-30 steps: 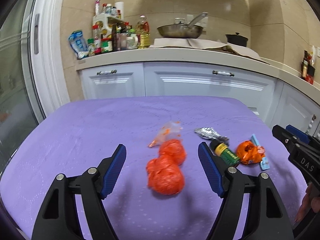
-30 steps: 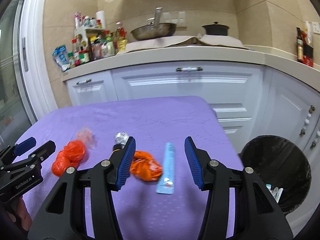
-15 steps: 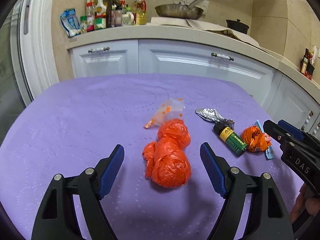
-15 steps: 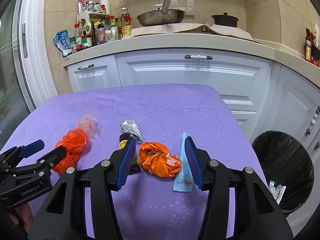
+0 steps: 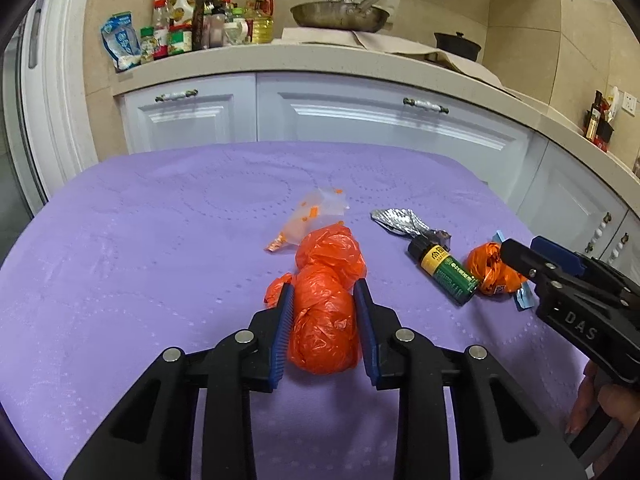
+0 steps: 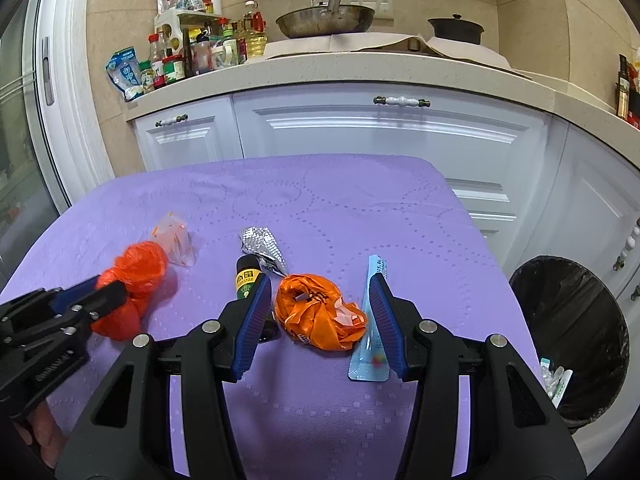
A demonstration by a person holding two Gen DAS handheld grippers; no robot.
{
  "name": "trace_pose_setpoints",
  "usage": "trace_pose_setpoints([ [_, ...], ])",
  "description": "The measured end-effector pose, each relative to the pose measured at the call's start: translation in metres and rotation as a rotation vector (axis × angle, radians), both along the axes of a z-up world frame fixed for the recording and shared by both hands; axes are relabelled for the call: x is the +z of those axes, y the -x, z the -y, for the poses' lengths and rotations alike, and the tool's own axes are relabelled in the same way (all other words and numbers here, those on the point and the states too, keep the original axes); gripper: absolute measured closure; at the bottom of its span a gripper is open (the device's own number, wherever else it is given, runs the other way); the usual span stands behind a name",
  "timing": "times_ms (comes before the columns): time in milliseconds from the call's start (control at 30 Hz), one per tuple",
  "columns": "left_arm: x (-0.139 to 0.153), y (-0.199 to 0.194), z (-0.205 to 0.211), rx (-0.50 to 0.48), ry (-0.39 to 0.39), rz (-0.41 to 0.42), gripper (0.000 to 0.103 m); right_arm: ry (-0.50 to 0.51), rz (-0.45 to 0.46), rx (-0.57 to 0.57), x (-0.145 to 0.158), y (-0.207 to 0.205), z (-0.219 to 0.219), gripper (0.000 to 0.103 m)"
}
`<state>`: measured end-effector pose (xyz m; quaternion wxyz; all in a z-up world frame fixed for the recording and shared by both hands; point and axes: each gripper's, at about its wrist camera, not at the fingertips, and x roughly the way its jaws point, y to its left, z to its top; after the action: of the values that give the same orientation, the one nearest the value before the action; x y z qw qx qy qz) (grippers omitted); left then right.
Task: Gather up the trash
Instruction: 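Grasp the orange plastic bags with the left tool while the right tool grasps the orange bag, then carry both orange bags over the bin and open both tools to drop them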
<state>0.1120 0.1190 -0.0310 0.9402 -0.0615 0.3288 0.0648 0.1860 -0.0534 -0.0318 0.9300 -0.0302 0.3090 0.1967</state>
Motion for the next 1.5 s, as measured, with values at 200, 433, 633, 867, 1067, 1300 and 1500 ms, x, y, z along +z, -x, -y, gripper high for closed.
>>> trace_pose_setpoints([
  [200, 0.007, 0.013, -0.013, 0.04, -0.002, 0.019, 0.072, 0.028, -0.044, 0.006, -0.007, -0.006, -0.005, 0.053],
  [433, 0.007, 0.014, -0.025, 0.073, 0.01, 0.017, 0.072, 0.058, -0.123, 0.02, -0.019, -0.013, -0.01, 0.06],
  [633, 0.005, 0.016, -0.025, 0.075, 0.016, 0.023, 0.072, 0.071, -0.132, 0.034, -0.021, -0.01, -0.013, 0.071],
  [867, 0.006, 0.02, -0.025, 0.093, 0.006, 0.035, 0.072, 0.053, -0.091, 0.027, -0.015, -0.003, -0.01, 0.073],
  [1067, 0.013, 0.027, -0.023, 0.104, 0.001, 0.062, 0.072, 0.025, -0.041, 0.027, -0.004, 0.009, -0.004, 0.073],
  [1300, 0.028, 0.036, -0.006, 0.098, -0.031, 0.122, 0.072, -0.007, 0.015, 0.003, 0.014, 0.022, 0.014, 0.073],
  [1500, 0.037, 0.037, 0.014, 0.063, -0.033, 0.147, 0.072, -0.024, 0.053, -0.033, 0.027, 0.032, 0.036, 0.073],
])
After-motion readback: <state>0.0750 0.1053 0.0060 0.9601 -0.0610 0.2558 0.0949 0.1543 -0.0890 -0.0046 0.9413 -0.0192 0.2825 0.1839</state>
